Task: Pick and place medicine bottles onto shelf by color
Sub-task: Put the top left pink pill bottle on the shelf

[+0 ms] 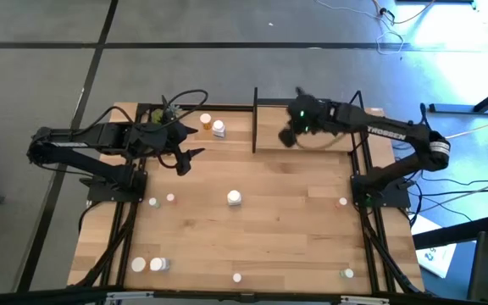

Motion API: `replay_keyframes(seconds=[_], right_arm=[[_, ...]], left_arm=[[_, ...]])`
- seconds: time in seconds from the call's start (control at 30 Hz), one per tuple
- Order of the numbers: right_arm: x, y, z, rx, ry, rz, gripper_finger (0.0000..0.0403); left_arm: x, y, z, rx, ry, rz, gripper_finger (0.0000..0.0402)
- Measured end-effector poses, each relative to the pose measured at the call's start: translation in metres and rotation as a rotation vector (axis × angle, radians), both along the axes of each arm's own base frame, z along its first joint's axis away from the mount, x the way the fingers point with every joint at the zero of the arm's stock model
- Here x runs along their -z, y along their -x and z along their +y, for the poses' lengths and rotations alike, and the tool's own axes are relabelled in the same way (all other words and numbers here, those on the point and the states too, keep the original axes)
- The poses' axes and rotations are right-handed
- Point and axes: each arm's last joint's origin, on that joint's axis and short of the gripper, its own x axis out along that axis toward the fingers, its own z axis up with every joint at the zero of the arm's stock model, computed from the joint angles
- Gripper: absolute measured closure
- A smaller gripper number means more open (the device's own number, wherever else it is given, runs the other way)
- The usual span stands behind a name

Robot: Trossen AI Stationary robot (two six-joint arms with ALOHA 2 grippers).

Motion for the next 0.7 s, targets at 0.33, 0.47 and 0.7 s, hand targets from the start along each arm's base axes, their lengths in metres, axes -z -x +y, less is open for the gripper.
replay_keyframes(seconds=[0.33,0.47,0.7], right_arm=[[-0.015,-0.023,0.088,-0.588,0.025,0.000,0.0400],[-0.021,-0.025,0.104,-0.658,0.045,-0.020,0.0400],[-0.023,-0.027,0.115,-0.784,0.010,-0.079,0.0384]], left_arm=[[0.001,0.000,-0.012,0.127,0.048,0.007,0.0113],[0.001,0.000,-0.018,0.190,0.100,0.002,0.0113],[0.001,0.000,-0.023,0.215,0.110,0.001,0.0113]])
